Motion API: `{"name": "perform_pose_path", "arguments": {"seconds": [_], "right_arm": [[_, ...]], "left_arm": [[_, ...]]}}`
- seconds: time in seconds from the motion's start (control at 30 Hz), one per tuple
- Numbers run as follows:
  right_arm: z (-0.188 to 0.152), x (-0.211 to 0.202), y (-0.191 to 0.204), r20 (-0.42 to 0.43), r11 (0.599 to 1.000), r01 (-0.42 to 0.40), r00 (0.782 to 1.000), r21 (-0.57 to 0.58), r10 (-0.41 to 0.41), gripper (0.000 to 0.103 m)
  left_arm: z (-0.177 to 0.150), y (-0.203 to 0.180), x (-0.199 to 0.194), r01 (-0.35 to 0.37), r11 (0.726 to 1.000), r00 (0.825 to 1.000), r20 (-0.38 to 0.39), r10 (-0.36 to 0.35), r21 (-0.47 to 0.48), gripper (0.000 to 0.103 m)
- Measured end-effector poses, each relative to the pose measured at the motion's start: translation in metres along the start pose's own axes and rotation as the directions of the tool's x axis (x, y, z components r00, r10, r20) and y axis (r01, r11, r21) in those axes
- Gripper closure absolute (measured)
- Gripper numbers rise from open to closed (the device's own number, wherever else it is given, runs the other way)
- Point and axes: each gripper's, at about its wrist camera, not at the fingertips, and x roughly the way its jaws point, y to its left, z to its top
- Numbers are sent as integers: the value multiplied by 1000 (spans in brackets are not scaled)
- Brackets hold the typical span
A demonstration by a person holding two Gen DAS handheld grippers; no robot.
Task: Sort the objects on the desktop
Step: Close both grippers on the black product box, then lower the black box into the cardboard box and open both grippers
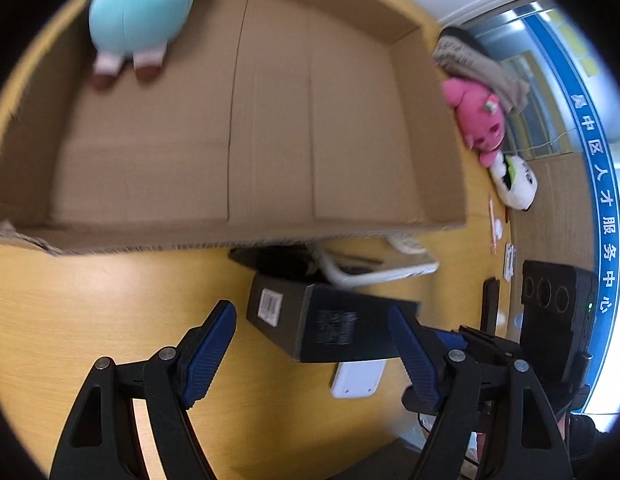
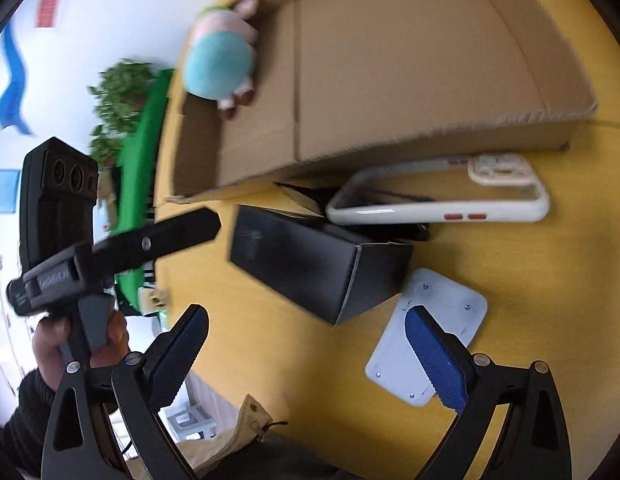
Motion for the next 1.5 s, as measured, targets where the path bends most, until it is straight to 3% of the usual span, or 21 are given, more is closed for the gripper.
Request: {"name": "perform_pose_path", "arguments": {"seconds": [0.17,0.33,0.77,1.1,1.5], "right_arm": [[9,17,3,-13,998,40,999,-41,-40,5],[20,29,11,-33,994,50,998,-95,-53,10],[12,21,27,0,969,104,994,-222,-107,13],[8,-20,62,67,955,67,997,-291,-49,14],[16,-67,105,202,927,68,979,-368,8,14]], "left_arm": [[-2,14,18,115,993,992,-50,-117,-39,22],[-4,17,25,174,983,983,-51,-177,-51,22],[-12,-3,16,120,993,992,-29,-120,-2,22],[-14,-29,-39,64,997,993,96,-69,46,22],[-4,-55,-99,24,993,972,231,-50,113,22]]}}
